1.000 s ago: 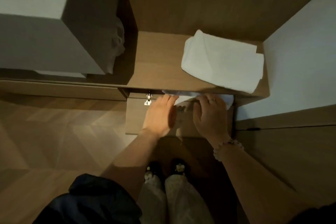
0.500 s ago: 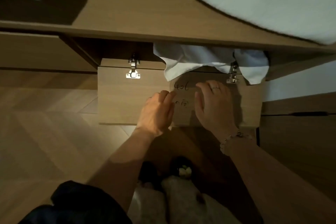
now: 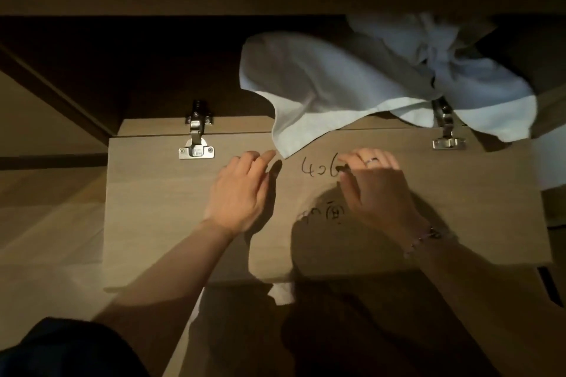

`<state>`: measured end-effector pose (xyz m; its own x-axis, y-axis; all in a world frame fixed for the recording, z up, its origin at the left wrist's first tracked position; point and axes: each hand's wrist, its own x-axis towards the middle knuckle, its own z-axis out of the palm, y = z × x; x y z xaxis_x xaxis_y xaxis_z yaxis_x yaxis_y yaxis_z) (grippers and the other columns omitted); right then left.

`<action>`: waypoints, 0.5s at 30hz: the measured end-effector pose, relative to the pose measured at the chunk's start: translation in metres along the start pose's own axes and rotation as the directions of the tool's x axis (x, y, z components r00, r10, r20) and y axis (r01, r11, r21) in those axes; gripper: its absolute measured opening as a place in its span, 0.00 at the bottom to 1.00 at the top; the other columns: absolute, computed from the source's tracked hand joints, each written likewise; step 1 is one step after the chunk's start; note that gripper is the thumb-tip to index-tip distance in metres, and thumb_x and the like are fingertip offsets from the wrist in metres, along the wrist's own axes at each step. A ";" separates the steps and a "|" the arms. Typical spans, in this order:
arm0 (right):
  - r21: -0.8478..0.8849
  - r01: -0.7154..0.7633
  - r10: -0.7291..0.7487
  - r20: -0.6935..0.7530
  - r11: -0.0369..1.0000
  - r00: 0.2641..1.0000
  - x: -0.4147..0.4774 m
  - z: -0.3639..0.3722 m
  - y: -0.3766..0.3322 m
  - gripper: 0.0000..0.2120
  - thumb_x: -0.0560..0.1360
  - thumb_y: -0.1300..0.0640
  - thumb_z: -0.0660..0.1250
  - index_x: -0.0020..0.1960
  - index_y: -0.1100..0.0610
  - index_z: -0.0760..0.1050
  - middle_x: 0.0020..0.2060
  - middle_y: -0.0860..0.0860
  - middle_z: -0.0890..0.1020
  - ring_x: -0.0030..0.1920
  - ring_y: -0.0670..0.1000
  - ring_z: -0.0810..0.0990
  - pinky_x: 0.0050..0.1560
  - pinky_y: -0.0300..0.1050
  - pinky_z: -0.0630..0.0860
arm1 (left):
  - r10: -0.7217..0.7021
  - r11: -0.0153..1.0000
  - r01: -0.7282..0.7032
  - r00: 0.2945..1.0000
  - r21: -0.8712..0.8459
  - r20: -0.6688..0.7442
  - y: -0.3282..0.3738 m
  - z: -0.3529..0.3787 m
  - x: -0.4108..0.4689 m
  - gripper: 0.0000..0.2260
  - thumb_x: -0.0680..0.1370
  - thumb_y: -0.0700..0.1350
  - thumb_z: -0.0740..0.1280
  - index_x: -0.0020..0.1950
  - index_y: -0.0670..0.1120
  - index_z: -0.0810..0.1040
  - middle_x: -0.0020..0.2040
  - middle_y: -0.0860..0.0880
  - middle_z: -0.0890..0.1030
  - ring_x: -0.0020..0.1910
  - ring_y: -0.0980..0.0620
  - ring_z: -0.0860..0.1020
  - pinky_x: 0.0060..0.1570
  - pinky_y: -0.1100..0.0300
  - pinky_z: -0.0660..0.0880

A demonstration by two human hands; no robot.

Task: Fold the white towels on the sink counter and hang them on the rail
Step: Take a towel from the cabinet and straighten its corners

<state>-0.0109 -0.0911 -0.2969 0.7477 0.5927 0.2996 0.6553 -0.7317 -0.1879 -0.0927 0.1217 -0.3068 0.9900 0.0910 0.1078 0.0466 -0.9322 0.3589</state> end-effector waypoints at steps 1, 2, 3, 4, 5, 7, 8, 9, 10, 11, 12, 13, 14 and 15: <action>-0.003 0.006 -0.006 0.010 1.000 1.000 0.000 0.002 0.003 0.18 0.76 0.55 0.55 0.54 0.63 0.79 0.45 0.58 0.82 0.45 0.58 0.81 0.51 0.54 0.76 | -0.015 1.000 0.015 1.000 -0.014 -0.011 -0.002 0.004 0.001 0.19 0.79 0.47 0.55 0.67 0.43 0.71 0.56 0.40 0.76 0.51 0.42 0.76 0.48 0.53 0.73; -0.006 -0.008 0.008 0.023 1.000 1.000 0.002 0.000 0.006 0.18 0.75 0.55 0.55 0.53 0.63 0.78 0.45 0.59 0.82 0.45 0.58 0.80 0.50 0.54 0.75 | -0.040 0.999 0.040 0.999 -0.031 -0.020 -0.003 0.007 0.003 0.19 0.79 0.45 0.57 0.69 0.43 0.70 0.60 0.39 0.74 0.55 0.41 0.75 0.52 0.51 0.72; -0.005 -0.037 0.037 0.024 0.999 0.999 0.003 -0.005 0.008 0.18 0.75 0.55 0.55 0.54 0.63 0.78 0.45 0.59 0.81 0.45 0.58 0.80 0.50 0.53 0.75 | -0.091 0.994 0.089 0.995 -0.057 -0.037 -0.001 0.006 0.006 0.19 0.79 0.44 0.59 0.70 0.43 0.69 0.62 0.37 0.72 0.59 0.40 0.73 0.55 0.50 0.72; -0.001 -0.073 0.073 0.024 0.997 0.997 0.003 -0.010 0.009 0.19 0.76 0.54 0.55 0.54 0.64 0.78 0.45 0.59 0.81 0.45 0.57 0.80 0.49 0.51 0.75 | -0.155 0.984 0.150 0.986 -0.093 -0.055 0.002 0.004 0.011 0.18 0.79 0.42 0.60 0.70 0.44 0.69 0.65 0.37 0.70 0.62 0.39 0.71 0.59 0.48 0.71; 0.000 -0.095 0.095 0.020 0.995 0.995 0.002 -0.013 0.010 0.19 0.76 0.54 0.54 0.55 0.63 0.78 0.44 0.58 0.81 0.44 0.57 0.79 0.48 0.50 0.74 | -0.206 0.971 0.195 0.976 -0.140 -0.065 0.007 0.002 0.017 0.18 0.79 0.42 0.60 0.70 0.44 0.69 0.67 0.37 0.68 0.64 0.39 0.70 0.62 0.48 0.70; 0.006 -0.092 0.092 0.013 0.996 0.996 -0.004 -0.014 0.009 0.19 0.77 0.52 0.55 0.54 0.63 0.78 0.43 0.57 0.81 0.42 0.56 0.79 0.47 0.49 0.74 | -0.238 0.946 0.222 0.970 -0.237 -0.043 0.018 0.002 0.027 0.18 0.79 0.42 0.60 0.69 0.45 0.69 0.71 0.37 0.64 0.62 0.37 0.72 0.63 0.48 0.69; 0.008 -0.075 0.075 -0.003 0.997 0.997 -0.005 -0.012 0.008 0.19 0.77 0.52 0.55 0.54 0.62 0.78 0.43 0.57 0.81 0.43 0.56 0.79 0.47 0.50 0.74 | -0.231 0.943 0.220 0.973 -0.249 -0.015 0.022 0.002 0.035 0.19 0.79 0.43 0.61 0.70 0.46 0.69 0.73 0.38 0.61 0.59 0.37 0.75 0.62 0.48 0.70; 0.014 -0.055 0.055 -0.013 0.998 0.998 -0.008 -0.009 0.007 0.19 0.77 0.51 0.55 0.53 0.62 0.78 0.43 0.57 0.82 0.43 0.56 0.80 0.48 0.50 0.75 | -0.221 0.946 0.221 0.975 -0.239 0.026 0.024 0.003 0.039 0.20 0.79 0.44 0.61 0.71 0.48 0.67 0.74 0.39 0.59 0.57 0.38 0.76 0.61 0.49 0.70; 0.020 -0.040 0.041 -0.024 0.999 0.999 -0.007 -0.008 0.006 0.19 0.77 0.51 0.55 0.53 0.62 0.79 0.43 0.57 0.82 0.43 0.56 0.81 0.49 0.50 0.75 | -0.210 0.952 0.218 0.976 -0.216 0.056 0.025 0.004 0.044 0.21 0.79 0.44 0.61 0.72 0.49 0.66 0.76 0.40 0.56 0.56 0.39 0.77 0.60 0.49 0.70; 0.024 -0.037 0.037 -0.031 0.999 0.999 -0.004 -0.007 0.007 0.20 0.76 0.51 0.55 0.53 0.63 0.79 0.44 0.57 0.82 0.43 0.56 0.81 0.49 0.50 0.75 | -0.199 0.956 0.210 0.977 -0.206 0.071 0.025 0.006 0.050 0.22 0.78 0.44 0.62 0.73 0.50 0.64 0.76 0.41 0.54 0.56 0.39 0.77 0.60 0.50 0.70; 0.025 -0.039 0.040 -0.033 0.999 0.999 -0.001 -0.007 0.008 0.20 0.76 0.51 0.55 0.52 0.63 0.79 0.44 0.57 0.82 0.43 0.55 0.81 0.49 0.50 0.75 | -0.195 0.952 0.208 0.978 -0.222 0.079 0.025 0.006 0.054 0.23 0.78 0.43 0.62 0.73 0.50 0.63 0.77 0.42 0.54 0.56 0.39 0.77 0.61 0.51 0.69; 0.022 -0.043 0.043 -0.033 0.999 0.999 0.003 -0.009 0.008 0.20 0.76 0.51 0.55 0.52 0.63 0.79 0.44 0.57 0.82 0.44 0.55 0.82 0.49 0.51 0.76 | -0.198 0.941 0.211 0.977 -0.264 0.077 0.025 0.007 0.057 0.25 0.78 0.42 0.63 0.74 0.49 0.62 0.77 0.43 0.55 0.58 0.39 0.76 0.62 0.52 0.69; 0.021 -0.051 0.051 -0.030 0.999 0.998 0.004 -0.010 0.008 0.20 0.77 0.50 0.55 0.53 0.62 0.79 0.44 0.57 0.83 0.44 0.55 0.82 0.50 0.51 0.76 | -0.204 0.924 0.214 0.977 -0.315 0.066 0.026 0.008 0.060 0.26 0.77 0.41 0.63 0.74 0.47 0.61 0.76 0.43 0.58 0.60 0.41 0.75 0.62 0.55 0.68; 0.022 -0.059 0.060 -0.027 0.998 0.998 0.003 -0.011 0.009 0.20 0.77 0.50 0.54 0.53 0.62 0.79 0.45 0.57 0.83 0.45 0.55 0.82 0.50 0.52 0.76 | -0.214 0.904 0.216 0.976 -0.369 0.047 0.028 0.009 0.060 0.27 0.77 0.39 0.64 0.75 0.46 0.61 0.74 0.43 0.61 0.61 0.43 0.74 0.62 0.59 0.67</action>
<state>-0.0035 -0.0994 -0.2878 0.7824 0.5382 0.3133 0.6119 -0.7581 -0.2256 -0.0305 0.0980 -0.2986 0.9622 0.2718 -0.0155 0.2070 -0.6935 0.6901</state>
